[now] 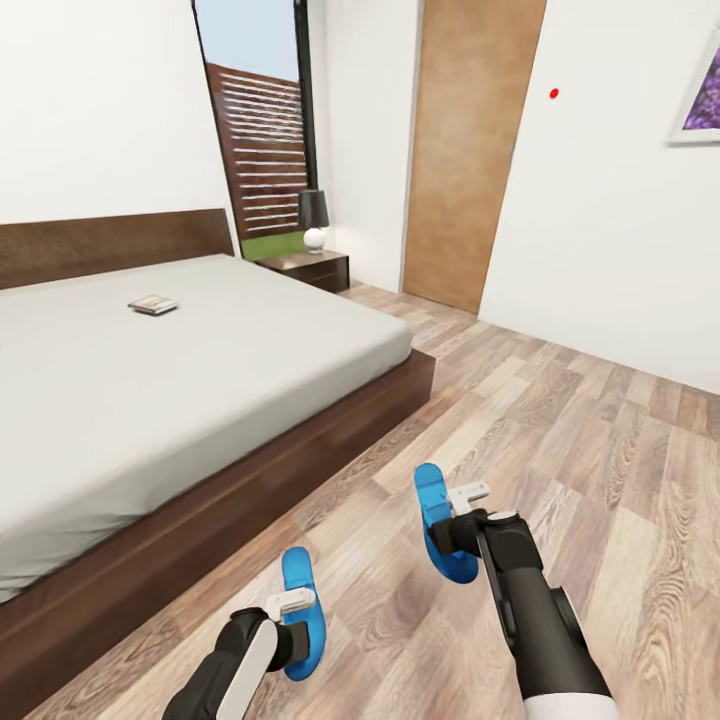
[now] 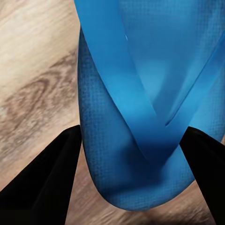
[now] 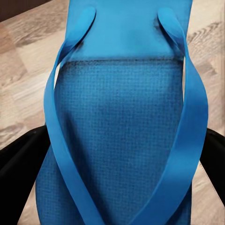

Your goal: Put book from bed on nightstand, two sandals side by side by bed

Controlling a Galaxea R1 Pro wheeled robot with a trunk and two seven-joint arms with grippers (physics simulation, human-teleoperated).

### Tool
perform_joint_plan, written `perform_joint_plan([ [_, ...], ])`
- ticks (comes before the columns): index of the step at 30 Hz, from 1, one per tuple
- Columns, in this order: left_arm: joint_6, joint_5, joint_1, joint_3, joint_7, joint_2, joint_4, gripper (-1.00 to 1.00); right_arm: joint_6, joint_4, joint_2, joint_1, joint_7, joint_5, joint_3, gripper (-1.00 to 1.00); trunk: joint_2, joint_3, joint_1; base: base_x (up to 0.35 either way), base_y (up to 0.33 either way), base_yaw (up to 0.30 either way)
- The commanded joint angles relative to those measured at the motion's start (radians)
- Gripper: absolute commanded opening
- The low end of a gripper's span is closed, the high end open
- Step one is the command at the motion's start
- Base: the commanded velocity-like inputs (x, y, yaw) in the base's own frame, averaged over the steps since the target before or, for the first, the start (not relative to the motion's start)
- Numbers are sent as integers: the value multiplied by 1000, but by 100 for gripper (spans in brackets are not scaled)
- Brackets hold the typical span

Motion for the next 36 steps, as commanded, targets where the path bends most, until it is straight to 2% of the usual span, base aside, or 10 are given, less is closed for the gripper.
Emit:
perform_joint_plan([
  [1,3,11,-1,-1,9,0,-1,-100,0,-2,1,-1,10,10,-2,-100,0,3,-1,0,0,-3],
  [6,2,11,-2,-1,9,0,0,-100,-2,-3,1,-1,10,10,-3,-100,1,22,-3,0,0,-1],
  [17,-16,9,-1,-11,10,-2,3,-100,-1,-41,1,2,9,9,2,-100,1,22,-3,103,-73,0],
  [36,-44,2,-1,-15,11,-1,9,-100,0,-57,1,3,9,9,2,-100,1,22,-3,245,-235,0],
])
